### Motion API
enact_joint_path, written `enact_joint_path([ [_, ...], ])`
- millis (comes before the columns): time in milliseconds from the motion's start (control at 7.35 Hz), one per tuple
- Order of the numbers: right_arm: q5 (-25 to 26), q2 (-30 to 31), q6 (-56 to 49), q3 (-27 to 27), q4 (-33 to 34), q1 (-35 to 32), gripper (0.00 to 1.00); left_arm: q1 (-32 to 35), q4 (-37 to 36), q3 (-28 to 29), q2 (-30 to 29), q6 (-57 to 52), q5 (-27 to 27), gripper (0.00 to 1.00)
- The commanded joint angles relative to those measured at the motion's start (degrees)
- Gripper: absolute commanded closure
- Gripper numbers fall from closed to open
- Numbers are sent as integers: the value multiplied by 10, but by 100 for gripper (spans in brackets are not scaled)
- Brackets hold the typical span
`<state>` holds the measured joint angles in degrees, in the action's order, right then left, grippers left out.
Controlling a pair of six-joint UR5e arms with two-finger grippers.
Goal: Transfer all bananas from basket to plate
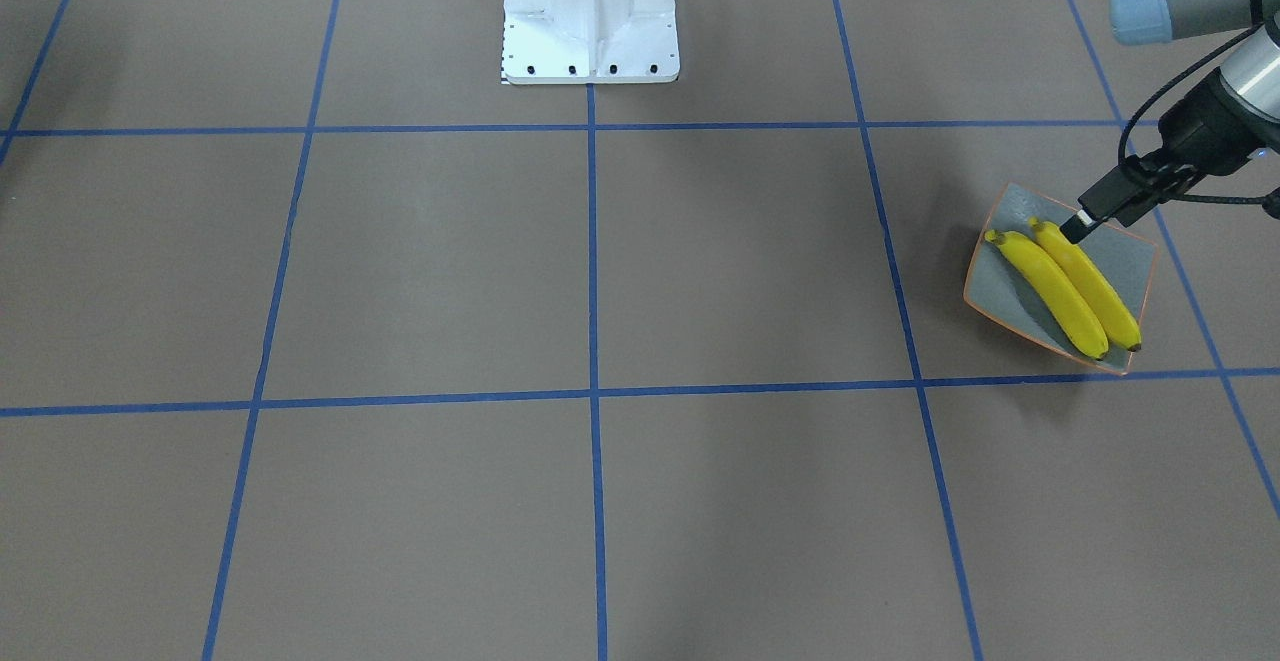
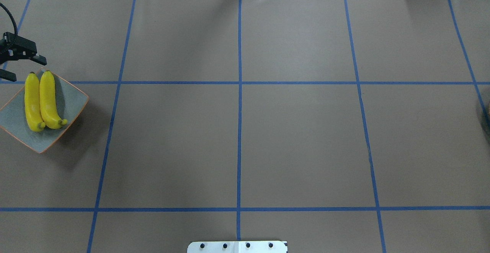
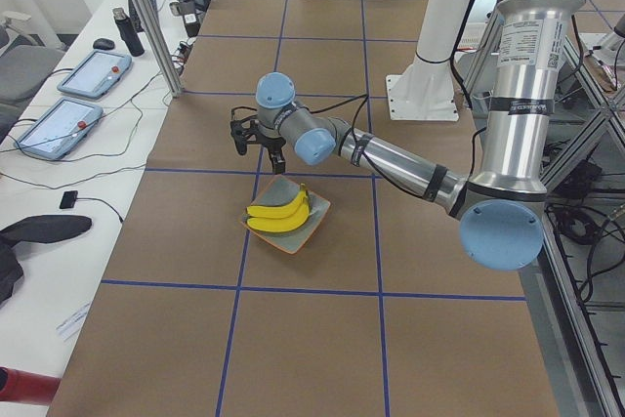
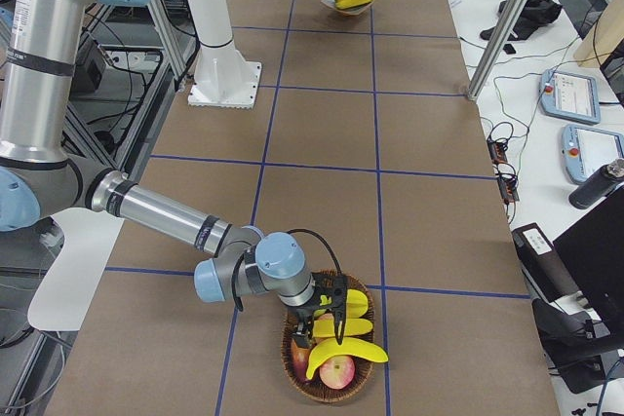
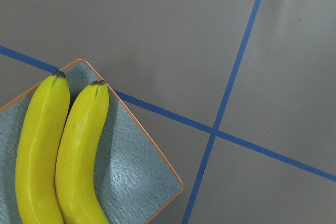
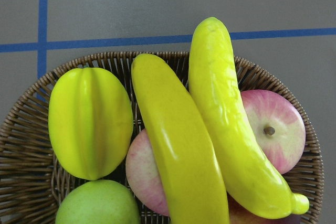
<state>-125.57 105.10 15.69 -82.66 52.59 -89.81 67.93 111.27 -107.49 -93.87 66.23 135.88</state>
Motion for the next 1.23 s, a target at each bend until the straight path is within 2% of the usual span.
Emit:
enact_joint_path([
  [0,-2,-6,1,13,-1,0,3,0,0,0,1,0,0,0],
  [681,-7,-14,6,21,1,2,5,1,0,-1,7,-3,0,0],
  [1089,-17,-15,6,22,1,3,10,1,0,0,8,-6,2,0],
])
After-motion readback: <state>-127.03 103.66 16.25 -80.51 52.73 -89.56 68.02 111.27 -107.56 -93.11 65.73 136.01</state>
